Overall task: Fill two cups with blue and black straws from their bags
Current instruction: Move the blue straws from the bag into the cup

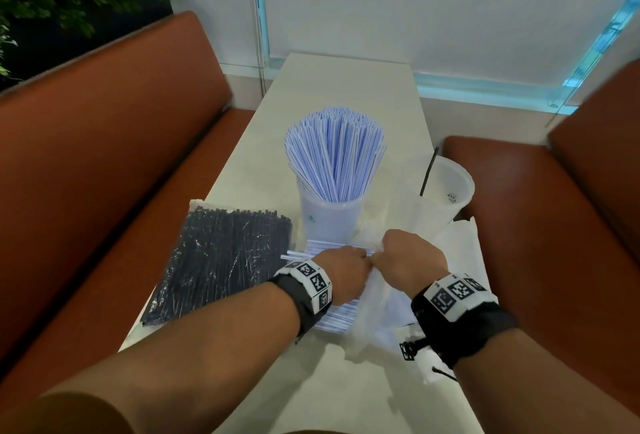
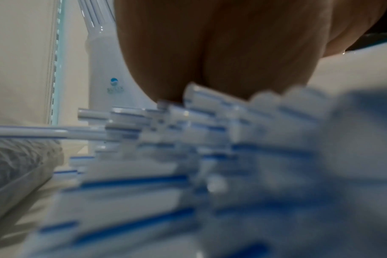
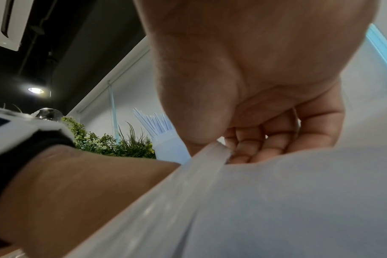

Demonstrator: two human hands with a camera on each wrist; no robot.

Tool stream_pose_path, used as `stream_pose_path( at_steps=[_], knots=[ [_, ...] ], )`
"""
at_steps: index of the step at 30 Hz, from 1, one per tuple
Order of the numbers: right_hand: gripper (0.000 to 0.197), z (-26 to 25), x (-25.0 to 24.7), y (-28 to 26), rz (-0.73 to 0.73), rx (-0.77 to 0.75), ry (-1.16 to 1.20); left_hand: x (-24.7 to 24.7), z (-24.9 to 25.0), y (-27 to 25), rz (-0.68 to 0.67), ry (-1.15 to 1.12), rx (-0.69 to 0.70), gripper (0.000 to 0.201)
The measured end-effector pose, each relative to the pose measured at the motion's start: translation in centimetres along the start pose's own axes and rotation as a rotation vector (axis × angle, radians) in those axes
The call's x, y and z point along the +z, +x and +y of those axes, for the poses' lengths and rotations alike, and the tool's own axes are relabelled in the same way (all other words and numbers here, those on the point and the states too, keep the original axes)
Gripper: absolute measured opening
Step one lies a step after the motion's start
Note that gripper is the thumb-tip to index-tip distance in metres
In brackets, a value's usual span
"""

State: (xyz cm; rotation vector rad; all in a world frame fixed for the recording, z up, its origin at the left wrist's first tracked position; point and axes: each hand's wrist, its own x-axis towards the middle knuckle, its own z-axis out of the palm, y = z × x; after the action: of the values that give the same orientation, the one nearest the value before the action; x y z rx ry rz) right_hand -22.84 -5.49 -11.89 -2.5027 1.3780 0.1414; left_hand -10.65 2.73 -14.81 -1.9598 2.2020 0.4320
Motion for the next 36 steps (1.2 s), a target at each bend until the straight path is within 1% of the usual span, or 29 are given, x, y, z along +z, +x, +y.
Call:
stream_pose_path(
  at_steps=[1,3,6,8,12,17,19,21,23,25,27,29,30,31,33,36],
  knots=[
    [0.023,0.0,0.0,0.0,0.001,-0.001,0.000,-0.1,0.1,0.1,0.007,0.013,-0.006,0.029],
    [0.026,0.1,0.0,0.0,0.020,0.005,0.011,-0.4,0.3,0.2,0.027,0.043,-0.028,0.026],
    [0.018,0.3,0.0,-0.2,0.082,0.019,0.066,-1.1,-0.2,-0.2,0.092,0.089,-0.073,0.029],
    [0.021,0.5,0.0,-0.3,0.116,0.018,0.100,-1.7,-1.2,-1.0,0.121,0.128,-0.091,0.029],
    [0.029,0.7,0.1,-0.5,0.138,-0.002,0.176,-2.7,-3.9,-3.5,0.123,0.200,-0.123,0.023],
    [0.024,0.8,0.5,-0.5,0.139,0.017,0.245,-2.1,-7.7,-7.1,0.157,0.259,-0.170,0.035],
    [0.023,0.8,0.6,-0.5,0.132,0.026,0.252,-1.5,-9.2,-8.5,0.176,0.263,-0.207,0.036],
    [0.029,0.7,0.7,-0.6,0.119,0.039,0.254,-0.9,-10.7,-9.9,0.195,0.245,-0.252,0.033],
    [0.042,0.1,0.6,-0.8,0.142,0.034,0.280,-0.5,-12.0,-10.9,0.228,0.203,-0.301,0.028],
    [0.051,-0.7,0.3,-1.2,0.222,-0.012,0.383,-0.3,-13.0,-11.8,0.279,0.151,-0.347,0.022],
    [0.052,-1.6,0.0,-1.5,0.300,-0.096,0.531,-0.3,-13.7,-12.2,0.333,0.089,-0.372,0.020],
    [0.045,-2.3,-0.3,-1.7,0.348,-0.176,0.697,-0.3,-13.8,-12.3,0.389,0.021,-0.362,0.021],
    [0.037,-2.6,-0.3,-1.8,0.364,-0.197,0.793,-0.2,-13.6,-12.2,0.413,-0.013,-0.345,0.021],
    [0.029,-2.9,-0.4,-1.9,0.369,-0.202,0.898,-0.3,-13.3,-12.1,0.430,-0.040,-0.323,0.020],
    [0.023,-3.4,-0.3,-2.0,0.349,-0.184,1.102,-0.5,-12.3,-11.6,0.443,-0.061,-0.281,0.020],
    [0.024,-3.7,-0.2,-1.8,0.334,-0.154,1.222,-0.9,-10.7,-10.6,0.458,-0.027,-0.234,0.020]
  ],
)
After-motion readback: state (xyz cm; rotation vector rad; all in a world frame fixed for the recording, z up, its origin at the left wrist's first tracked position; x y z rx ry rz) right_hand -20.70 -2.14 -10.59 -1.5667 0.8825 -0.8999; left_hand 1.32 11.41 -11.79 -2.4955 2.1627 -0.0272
